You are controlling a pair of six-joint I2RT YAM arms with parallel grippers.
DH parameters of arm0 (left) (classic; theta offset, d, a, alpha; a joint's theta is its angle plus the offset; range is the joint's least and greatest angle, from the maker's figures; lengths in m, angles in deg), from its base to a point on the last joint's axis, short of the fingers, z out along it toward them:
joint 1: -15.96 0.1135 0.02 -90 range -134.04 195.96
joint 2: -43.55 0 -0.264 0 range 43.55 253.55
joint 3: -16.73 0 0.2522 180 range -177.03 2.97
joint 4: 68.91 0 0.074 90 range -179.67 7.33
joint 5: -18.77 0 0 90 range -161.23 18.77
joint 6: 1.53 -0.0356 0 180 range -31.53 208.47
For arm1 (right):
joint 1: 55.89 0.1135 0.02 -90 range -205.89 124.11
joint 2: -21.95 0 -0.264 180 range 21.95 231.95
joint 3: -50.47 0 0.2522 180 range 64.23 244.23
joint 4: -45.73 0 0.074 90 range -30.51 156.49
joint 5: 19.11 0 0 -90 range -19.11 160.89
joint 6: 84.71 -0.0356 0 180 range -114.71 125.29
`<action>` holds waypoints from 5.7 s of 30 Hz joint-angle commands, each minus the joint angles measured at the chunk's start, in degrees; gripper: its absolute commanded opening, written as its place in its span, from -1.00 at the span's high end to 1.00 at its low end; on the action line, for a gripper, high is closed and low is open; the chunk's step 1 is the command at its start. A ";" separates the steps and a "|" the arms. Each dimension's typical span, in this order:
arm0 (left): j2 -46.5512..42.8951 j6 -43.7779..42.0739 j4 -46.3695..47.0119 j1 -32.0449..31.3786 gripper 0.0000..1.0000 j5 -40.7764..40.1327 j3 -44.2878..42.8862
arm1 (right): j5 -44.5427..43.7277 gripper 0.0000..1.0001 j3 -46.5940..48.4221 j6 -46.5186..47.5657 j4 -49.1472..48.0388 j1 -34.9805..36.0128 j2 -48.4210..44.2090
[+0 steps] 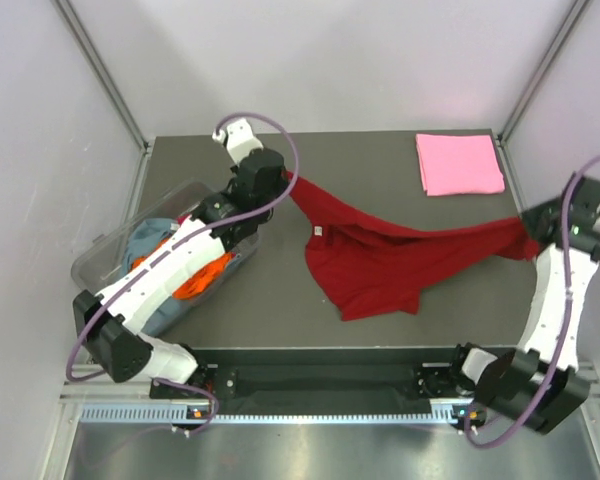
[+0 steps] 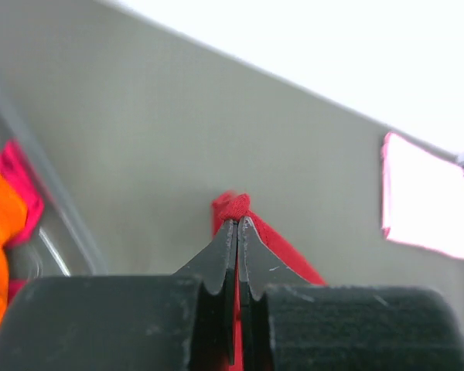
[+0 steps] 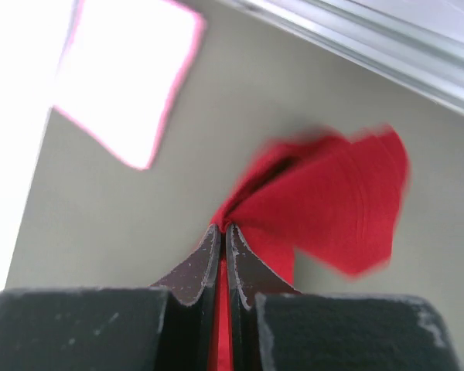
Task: Fold and stack the t-shirts
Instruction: Flatten the tshirt out
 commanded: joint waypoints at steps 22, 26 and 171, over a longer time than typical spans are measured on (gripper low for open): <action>-3.28 -2.55 -8.46 8.89 1.00 19.18 -21.57 | -5.05 1.00 36.09 14.95 18.87 17.30 5.63; -7.51 0.71 -6.35 8.89 1.00 23.92 -10.71 | -7.42 1.00 21.17 15.22 17.13 16.78 0.89; 2.32 -8.86 3.06 17.77 1.00 40.81 0.94 | -6.64 0.28 -8.48 -9.57 3.41 15.72 20.56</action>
